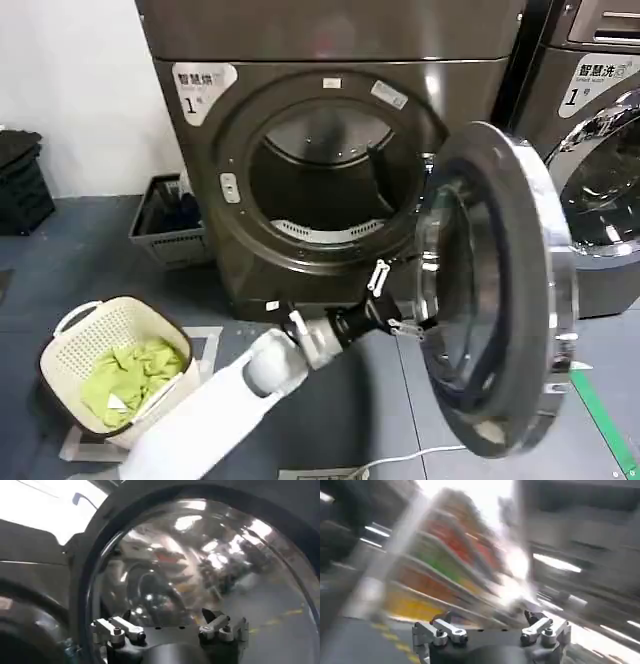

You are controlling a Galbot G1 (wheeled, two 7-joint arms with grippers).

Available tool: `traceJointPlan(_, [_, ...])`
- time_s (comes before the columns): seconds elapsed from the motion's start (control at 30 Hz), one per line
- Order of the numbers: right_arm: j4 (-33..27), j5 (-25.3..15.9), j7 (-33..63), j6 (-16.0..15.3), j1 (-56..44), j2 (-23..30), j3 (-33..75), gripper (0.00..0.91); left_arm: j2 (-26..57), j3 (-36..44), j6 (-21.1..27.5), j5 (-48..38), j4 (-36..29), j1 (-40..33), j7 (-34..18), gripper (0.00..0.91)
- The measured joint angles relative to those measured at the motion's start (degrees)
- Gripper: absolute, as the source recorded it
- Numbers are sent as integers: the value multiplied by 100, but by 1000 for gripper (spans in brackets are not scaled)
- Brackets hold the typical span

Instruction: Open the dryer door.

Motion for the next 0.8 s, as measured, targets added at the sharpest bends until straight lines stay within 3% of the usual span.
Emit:
traceJointPlan(0.2, [-382,-19,571,-751,138,50,580,907,-188,236,31,62,184,-208,-67,907])
traceJointPlan(0.43, [-810,-598,1088,-1515,297,-38,1025,907,-459,505,62,147,466,-442,-84,907])
traceJointPlan(0.53, [-850,-570,1095,-1862,330,5,1171,907,-585,597,85,220,620,-542,-148,907])
traceJointPlan(0.8, [-1072,-795,965,-1918,316,101,1436,907,-1016,740,209,332,1079,-794,-203,907])
